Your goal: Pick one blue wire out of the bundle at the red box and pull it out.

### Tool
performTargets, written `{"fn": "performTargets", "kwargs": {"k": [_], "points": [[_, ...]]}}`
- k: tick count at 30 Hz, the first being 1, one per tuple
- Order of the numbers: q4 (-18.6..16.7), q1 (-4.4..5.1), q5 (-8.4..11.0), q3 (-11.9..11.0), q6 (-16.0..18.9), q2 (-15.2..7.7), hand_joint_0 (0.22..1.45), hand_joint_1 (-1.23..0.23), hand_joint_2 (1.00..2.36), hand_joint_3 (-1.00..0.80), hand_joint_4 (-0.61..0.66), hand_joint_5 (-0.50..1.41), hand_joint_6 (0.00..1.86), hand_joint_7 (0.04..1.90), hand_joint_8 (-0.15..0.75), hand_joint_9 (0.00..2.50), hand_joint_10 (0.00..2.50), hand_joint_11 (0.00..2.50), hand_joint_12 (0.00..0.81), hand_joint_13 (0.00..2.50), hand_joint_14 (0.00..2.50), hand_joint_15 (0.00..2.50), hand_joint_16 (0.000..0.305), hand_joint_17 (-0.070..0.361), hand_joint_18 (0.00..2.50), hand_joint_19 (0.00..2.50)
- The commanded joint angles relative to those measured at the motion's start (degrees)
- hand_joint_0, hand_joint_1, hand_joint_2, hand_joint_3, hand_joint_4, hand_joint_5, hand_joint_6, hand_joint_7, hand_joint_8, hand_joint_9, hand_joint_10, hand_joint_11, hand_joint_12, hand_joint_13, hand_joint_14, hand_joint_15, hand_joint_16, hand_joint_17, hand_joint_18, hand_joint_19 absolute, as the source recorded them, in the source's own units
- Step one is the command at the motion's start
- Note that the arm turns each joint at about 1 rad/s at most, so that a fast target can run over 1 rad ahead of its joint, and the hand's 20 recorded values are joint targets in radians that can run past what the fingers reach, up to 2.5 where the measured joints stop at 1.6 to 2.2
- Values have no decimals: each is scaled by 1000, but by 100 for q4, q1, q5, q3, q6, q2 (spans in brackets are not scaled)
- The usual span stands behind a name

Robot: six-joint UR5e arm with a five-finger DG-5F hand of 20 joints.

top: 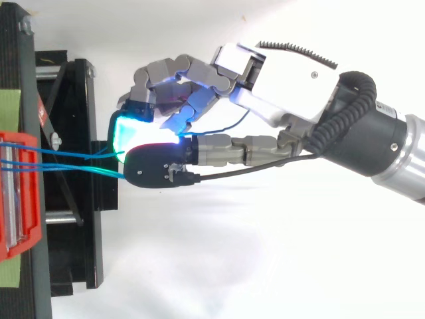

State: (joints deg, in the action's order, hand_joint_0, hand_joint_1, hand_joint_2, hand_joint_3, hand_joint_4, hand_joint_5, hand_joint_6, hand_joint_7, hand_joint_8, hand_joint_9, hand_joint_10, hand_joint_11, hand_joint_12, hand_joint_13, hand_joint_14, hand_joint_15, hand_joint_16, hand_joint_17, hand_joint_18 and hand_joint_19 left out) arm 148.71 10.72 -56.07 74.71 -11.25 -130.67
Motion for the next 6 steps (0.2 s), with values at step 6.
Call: {"fn": "performTargets", "kwargs": {"k": [6], "points": [[-9, 1, 0, 0, 0, 6, 619, -779, 1024, -11, -70, -81, 803, 1085, 202, 1152, 22, 777, 347, 520, 9, 240, 45, 102, 601, 326]]}}
